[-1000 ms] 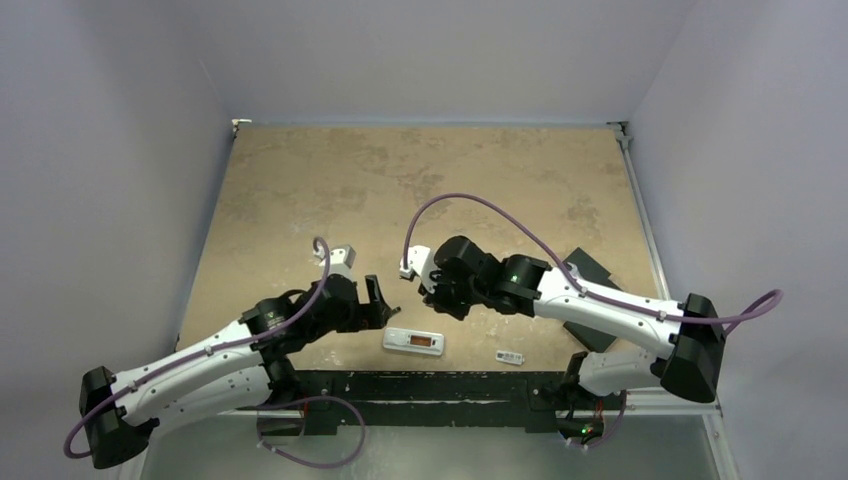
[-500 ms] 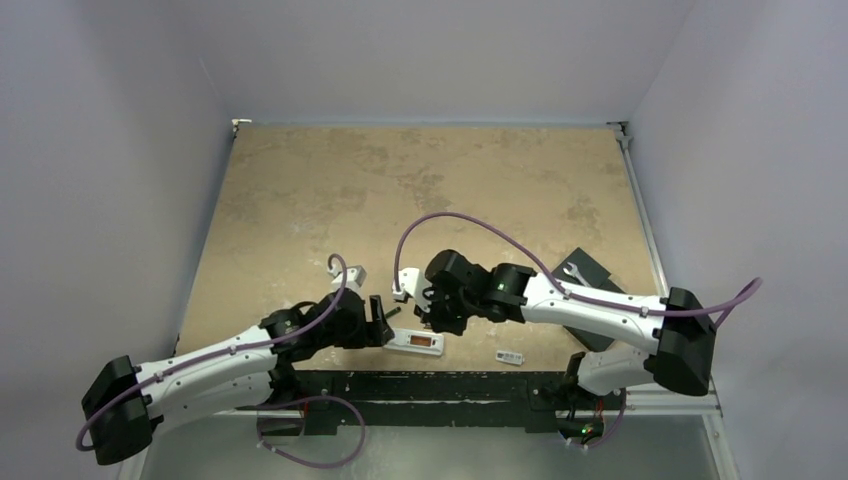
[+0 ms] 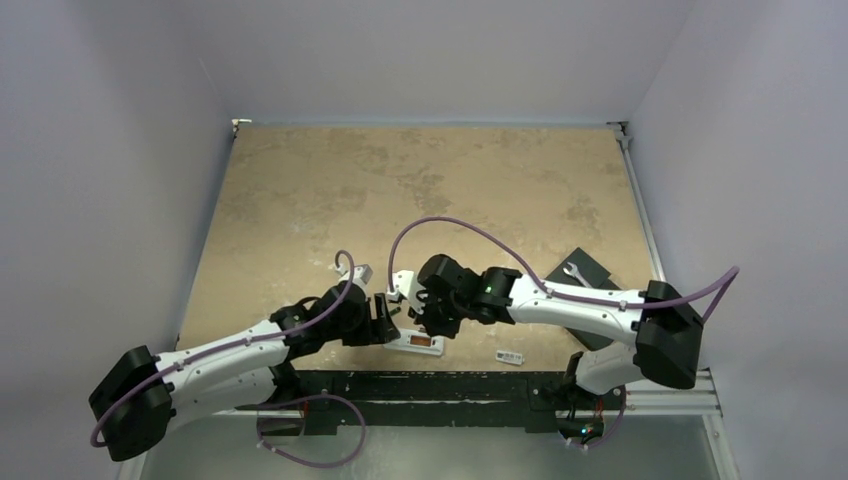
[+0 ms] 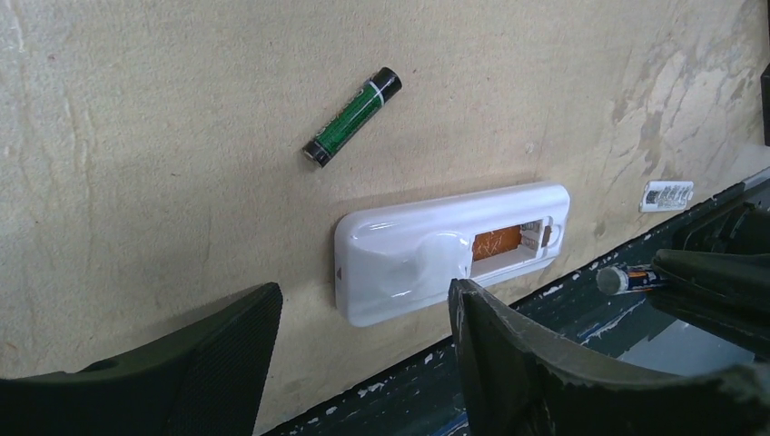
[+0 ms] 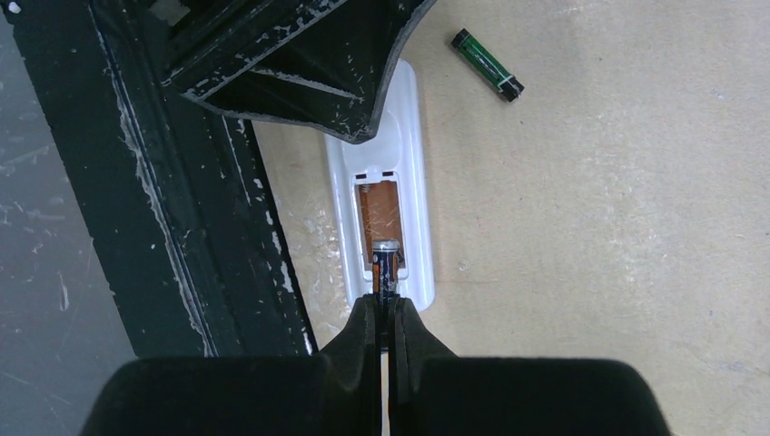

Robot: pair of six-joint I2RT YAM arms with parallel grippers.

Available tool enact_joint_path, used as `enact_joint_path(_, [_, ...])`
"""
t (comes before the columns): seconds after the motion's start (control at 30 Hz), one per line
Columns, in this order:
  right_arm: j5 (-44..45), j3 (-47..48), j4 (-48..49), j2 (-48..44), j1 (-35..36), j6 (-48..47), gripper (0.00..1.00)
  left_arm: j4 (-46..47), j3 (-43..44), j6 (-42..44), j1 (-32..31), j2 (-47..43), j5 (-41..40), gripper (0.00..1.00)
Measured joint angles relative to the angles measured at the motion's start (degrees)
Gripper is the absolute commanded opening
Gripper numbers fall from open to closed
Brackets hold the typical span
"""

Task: Load the batteries into the remote control
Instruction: Load the battery into the remote control.

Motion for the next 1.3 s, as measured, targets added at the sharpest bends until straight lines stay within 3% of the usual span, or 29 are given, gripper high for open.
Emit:
enact_joint_path(0.6, [-1.5,0.0,2.3,7.2,0.0,4.2,0.00,3.5,-1.0,1.5,0.6,1.8,3.2,0.60])
enact_joint_path(1.3, [-4.2,0.0,4.5,10.9,0.0,4.8,0.07,6.2,-1.6,1.8,1.5,3.1,5.4,0.59])
